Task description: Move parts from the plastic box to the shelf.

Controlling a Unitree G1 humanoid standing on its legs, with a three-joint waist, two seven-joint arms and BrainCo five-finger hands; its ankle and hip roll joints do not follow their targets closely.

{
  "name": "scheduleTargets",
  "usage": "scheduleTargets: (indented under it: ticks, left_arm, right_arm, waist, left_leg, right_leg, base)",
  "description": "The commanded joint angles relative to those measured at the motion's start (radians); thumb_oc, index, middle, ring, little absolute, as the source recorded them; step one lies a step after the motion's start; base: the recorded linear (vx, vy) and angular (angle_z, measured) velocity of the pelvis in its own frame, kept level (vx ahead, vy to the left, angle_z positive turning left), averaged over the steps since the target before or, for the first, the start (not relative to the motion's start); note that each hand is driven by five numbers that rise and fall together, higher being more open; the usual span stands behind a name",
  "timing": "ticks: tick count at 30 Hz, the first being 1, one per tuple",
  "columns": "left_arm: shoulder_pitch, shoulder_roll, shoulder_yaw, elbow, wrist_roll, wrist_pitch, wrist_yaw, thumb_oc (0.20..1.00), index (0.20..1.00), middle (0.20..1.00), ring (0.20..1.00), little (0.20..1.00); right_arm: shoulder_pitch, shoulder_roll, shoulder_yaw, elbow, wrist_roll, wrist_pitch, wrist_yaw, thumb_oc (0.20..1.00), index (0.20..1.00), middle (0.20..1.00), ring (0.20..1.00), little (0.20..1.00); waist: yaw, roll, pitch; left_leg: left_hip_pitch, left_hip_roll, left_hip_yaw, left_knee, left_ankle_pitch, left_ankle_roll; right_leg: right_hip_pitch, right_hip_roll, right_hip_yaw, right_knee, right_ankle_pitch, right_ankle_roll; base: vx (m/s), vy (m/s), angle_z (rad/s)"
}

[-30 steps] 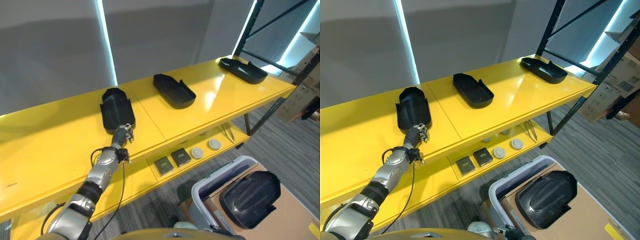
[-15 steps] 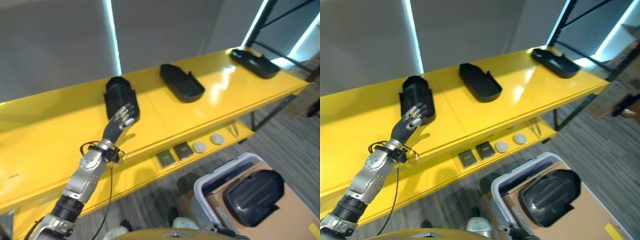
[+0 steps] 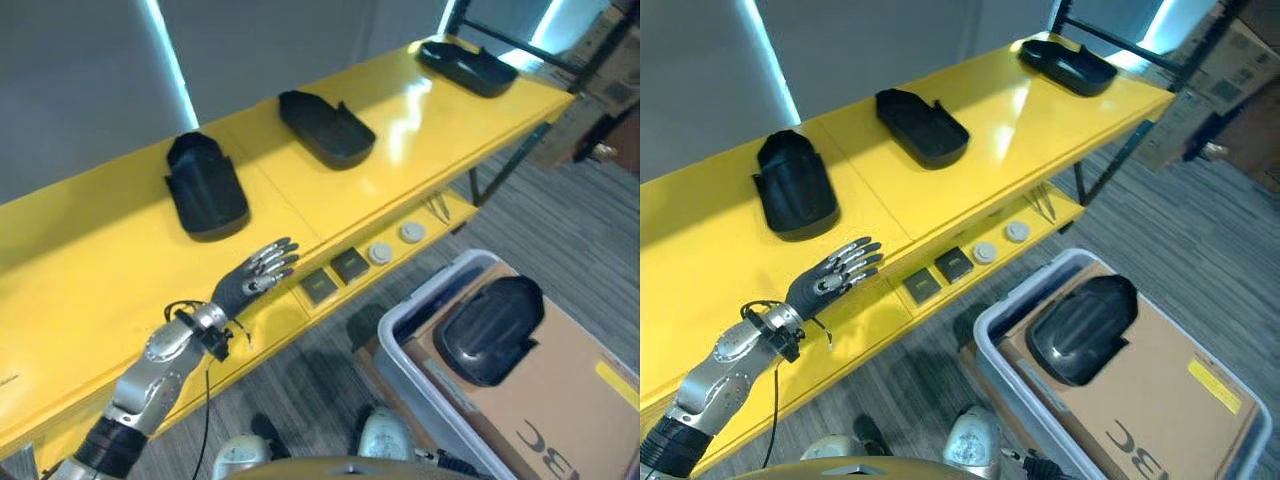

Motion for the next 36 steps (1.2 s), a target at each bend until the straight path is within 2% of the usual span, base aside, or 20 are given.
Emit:
scheduleTargets:
  ticks: [1,3,7,10,11,12,13,14,15,17,18,19,20,23,26,28,29,32,34,36]
  left_arm:
    - [-0.013,-0.034,0.015,-0.032,-0.030,-0.080,0.017,1.000,1.000,1.000,1.000,1.000]
    - [-0.013,-0.039,-0.009,-0.009,-0.035,-0.103,0.017,1.000,1.000,1.000,1.000,1.000]
    - [-0.049,-0.063,-0.064,0.026,-0.068,-0.080,0.051,1.000,1.000,1.000,1.000,1.000]
    - [-0.087,-0.094,-0.111,0.084,-0.074,-0.070,0.104,1.000,1.000,1.000,1.000,1.000]
    - [-0.098,-0.107,-0.116,0.102,-0.075,-0.059,0.124,1.000,1.000,1.000,1.000,1.000]
    - [-0.101,-0.114,-0.117,0.112,-0.076,-0.060,0.138,1.000,1.000,1.000,1.000,1.000]
    - [-0.102,-0.124,-0.114,0.127,-0.077,-0.053,0.149,1.000,1.000,1.000,1.000,1.000]
    - [-0.094,-0.131,-0.099,0.144,-0.081,-0.048,0.156,1.000,1.000,1.000,1.000,1.000]
    - [-0.084,-0.134,-0.084,0.160,-0.083,-0.050,0.154,1.000,1.000,1.000,1.000,1.000]
    - [-0.062,-0.133,-0.058,0.182,-0.072,-0.050,0.131,1.000,1.000,1.000,1.000,1.000]
    - [-0.029,-0.133,-0.022,0.198,-0.074,-0.030,0.097,1.000,1.000,1.000,1.000,1.000]
    - [-0.027,-0.135,-0.018,0.201,-0.068,-0.029,0.095,1.000,1.000,1.000,1.000,1.000]
    - [-0.022,-0.137,-0.007,0.208,-0.036,-0.026,0.094,1.000,1.000,1.000,1.000,1.000]
    - [-0.020,-0.120,0.022,0.266,0.049,-0.045,0.148,1.000,1.000,1.000,1.000,1.000]
    - [0.000,-0.088,0.046,0.315,0.199,-0.055,0.234,1.000,1.000,1.000,1.000,1.000]
    - [0.032,-0.061,0.071,0.337,0.346,-0.043,0.322,1.000,1.000,1.000,1.000,1.000]
    - [0.043,-0.046,0.069,0.356,0.390,-0.044,0.352,1.000,1.000,1.000,1.000,1.000]
    - [0.084,-0.010,0.049,0.424,0.511,-0.055,0.439,1.000,1.000,1.000,1.000,1.000]
    - [0.118,-0.009,0.028,0.551,0.582,-0.124,0.525,1.000,1.000,1.000,1.000,1.000]
    - [0.137,-0.024,0.030,0.611,0.631,-0.141,0.579,1.000,1.000,1.000,1.000,1.000]
  right_arm:
    - [-0.005,0.024,0.055,-0.011,-0.028,-0.016,0.019,1.000,1.000,1.000,1.000,1.000]
    - [0.013,0.020,0.064,-0.011,-0.025,-0.027,0.025,1.000,1.000,1.000,1.000,1.000]
    - [0.025,0.017,0.059,-0.004,-0.007,-0.017,0.003,1.000,1.000,1.000,1.000,1.000]
    - [0.030,0.004,0.036,0.024,-0.027,-0.011,-0.010,1.000,1.000,1.000,1.000,1.000]
    - [0.026,-0.010,0.027,0.039,-0.031,-0.015,-0.011,1.000,1.000,1.000,1.000,1.000]
    - [0.021,-0.019,0.021,0.044,-0.040,-0.017,-0.010,1.000,1.000,1.000,1.000,1.000]
    - [0.012,-0.033,0.013,0.052,-0.054,-0.017,-0.004,1.000,1.000,1.000,1.000,1.000]
    - [0.003,-0.048,0.006,0.060,-0.067,-0.026,0.001,1.000,1.000,1.000,1.000,1.000]
    - [-0.003,-0.058,-0.002,0.064,-0.073,-0.035,0.005,1.000,1.000,1.000,1.000,1.000]
    - [-0.007,-0.072,-0.010,0.064,-0.075,-0.049,0.003,1.000,1.000,1.000,1.000,1.000]
    - [-0.009,-0.089,-0.033,0.057,-0.036,-0.070,-0.008,1.000,1.000,1.000,1.000,1.000]
    - [-0.009,-0.090,-0.037,0.056,-0.024,-0.076,-0.015,1.000,1.000,1.000,1.000,1.000]
    - [-0.010,-0.095,-0.052,0.045,0.024,-0.082,-0.029,1.000,1.000,1.000,1.000,1.000]
    - [-0.020,-0.093,-0.089,-0.075,0.179,-0.052,-0.103,1.000,1.000,1.000,1.000,1.000]
    - [-0.014,-0.070,-0.153,-0.237,0.345,-0.101,-0.243,1.000,1.000,1.000,1.000,1.000]
    - [-0.001,-0.060,-0.208,-0.348,0.321,-0.170,-0.373,1.000,1.000,1.000,1.000,1.000]
    - [-0.007,-0.067,-0.241,-0.374,0.318,-0.170,-0.408,1.000,1.000,1.000,1.000,1.000]
    - [-0.051,-0.106,-0.324,-0.442,0.283,-0.244,-0.493,1.000,1.000,1.000,1.000,1.000]
    - [-0.076,-0.146,-0.393,-0.606,0.246,-0.249,-0.576,1.000,1.000,1.000,1.000,1.000]
    - [-0.087,-0.165,-0.440,-0.719,0.210,-0.233,-0.631,1.000,1.000,1.000,1.000,1.000]
  waist:
    - [0.012,0.022,-0.038]
    - [-0.016,0.009,-0.040]
    - [-0.055,-0.003,-0.047]
    - [-0.083,-0.011,-0.053]
    - [-0.080,-0.009,-0.052]
    - [-0.075,-0.009,-0.051]
    - [-0.065,-0.006,-0.048]
    - [-0.049,-0.003,-0.042]
    - [-0.040,0.000,-0.037]
    - [-0.025,0.004,-0.029]
    - [-0.003,0.023,-0.016]
    - [0.000,0.026,-0.017]
    - [0.007,0.041,-0.009]
    - [-0.004,0.042,-0.004]
    - [-0.015,0.037,-0.017]
    - [-0.023,0.031,-0.025]
    - [-0.024,0.029,-0.024]
    - [-0.017,0.025,-0.028]
    - [-0.015,0.016,-0.032]
    - [-0.009,0.010,-0.035]
  left_leg:
    - [-0.066,0.010,-0.148,0.060,-0.075,0.037]
    - [-0.069,0.101,-0.092,0.091,-0.040,-0.002]
    - [-0.063,0.180,-0.071,0.128,-0.022,-0.045]
    - [-0.064,0.245,-0.093,0.200,0.018,-0.097]
    - [-0.080,0.258,-0.145,0.244,0.045,-0.119]
    - [-0.093,0.252,-0.194,0.269,0.051,-0.125]
    - [-0.124,0.235,-0.282,0.308,0.057,-0.130]
    - [-0.167,0.193,-0.397,0.341,0.058,-0.125]
    - [-0.190,0.155,-0.473,0.340,0.044,-0.114]
    - [-0.187,0.103,-0.544,0.266,0.024,-0.098]
    - [-0.200,0.080,-0.615,0.098,0.115,-0.110]
    - [-0.206,0.080,-0.621,0.083,0.128,-0.113]
    - [-0.230,0.086,-0.652,0.062,0.184,-0.126]
    - [-0.203,0.069,-0.632,0.052,0.099,-0.096]
    - [-0.172,0.044,-0.608,0.051,0.060,-0.084]
    - [-0.159,0.026,-0.588,0.050,0.040,-0.069]
    - [-0.150,0.015,-0.585,0.051,0.026,-0.061]
    - [-0.142,0.002,-0.581,0.050,0.006,-0.044]
    - [-0.141,-0.006,-0.574,0.041,0.002,-0.032]
    - [-0.142,-0.010,-0.573,0.033,0.000,-0.026]
  right_leg:
    - [0.106,-0.049,-0.037,-0.214,0.186,0.119]
    - [0.133,0.026,-0.049,-0.291,0.148,0.100]
    - [0.127,0.073,-0.032,-0.327,0.154,0.083]
    - [0.120,0.119,0.002,-0.359,0.157,0.061]
    - [0.117,0.141,0.027,-0.368,0.151,0.048]
    - [0.114,0.151,0.049,-0.370,0.147,0.040]
    - [0.109,0.167,0.089,-0.372,0.141,0.029]
    - [0.103,0.183,0.145,-0.371,0.137,0.021]
    - [0.097,0.190,0.187,-0.370,0.135,0.022]
    - [0.090,0.193,0.237,-0.372,0.136,0.033]
    - [0.089,0.192,0.274,-0.383,0.146,0.041]
    - [0.090,0.192,0.277,-0.385,0.146,0.042]
    - [0.102,0.194,0.292,-0.382,0.137,0.042]
    - [0.108,0.146,0.294,-0.349,0.126,0.059]
    - [0.092,0.112,0.288,-0.328,0.137,0.088]
    - [0.086,0.092,0.290,-0.329,0.148,0.104]
    - [0.088,0.085,0.294,-0.328,0.148,0.111]
    - [0.089,0.075,0.298,-0.336,0.158,0.122]
    - [0.090,0.071,0.291,-0.350,0.169,0.129]
    - [0.090,0.069,0.282,-0.357,0.173,0.133]
  base:
    - [0.00,-0.336,-2.41]
    - [0.06,-0.475,-2.51]
    - [0.09,-0.342,-0.97]
    - [0.13,-0.275,-0.31]
    - [0.06,-0.084,-0.44]
    - [0.07,-0.066,-0.64]
    - [0.06,0.009,-0.79]
    - [0.07,0.048,-1.18]
    - [0.06,0.078,-1.43]
    - [0.09,0.222,-1.68]
    - [0.11,0.323,-1.46]
    - [0.14,0.354,-1.17]
    - [0.13,0.244,-0.71]
    - [0.09,0.270,-0.70]
    - [0.05,0.189,-0.81]
    - [0.05,0.163,-0.32]
    - [0.05,0.107,0.02]
    - [0.02,0.057,-0.02]
    - [0.01,0.043,0.02]
    - [0.00,0.015,-0.02]
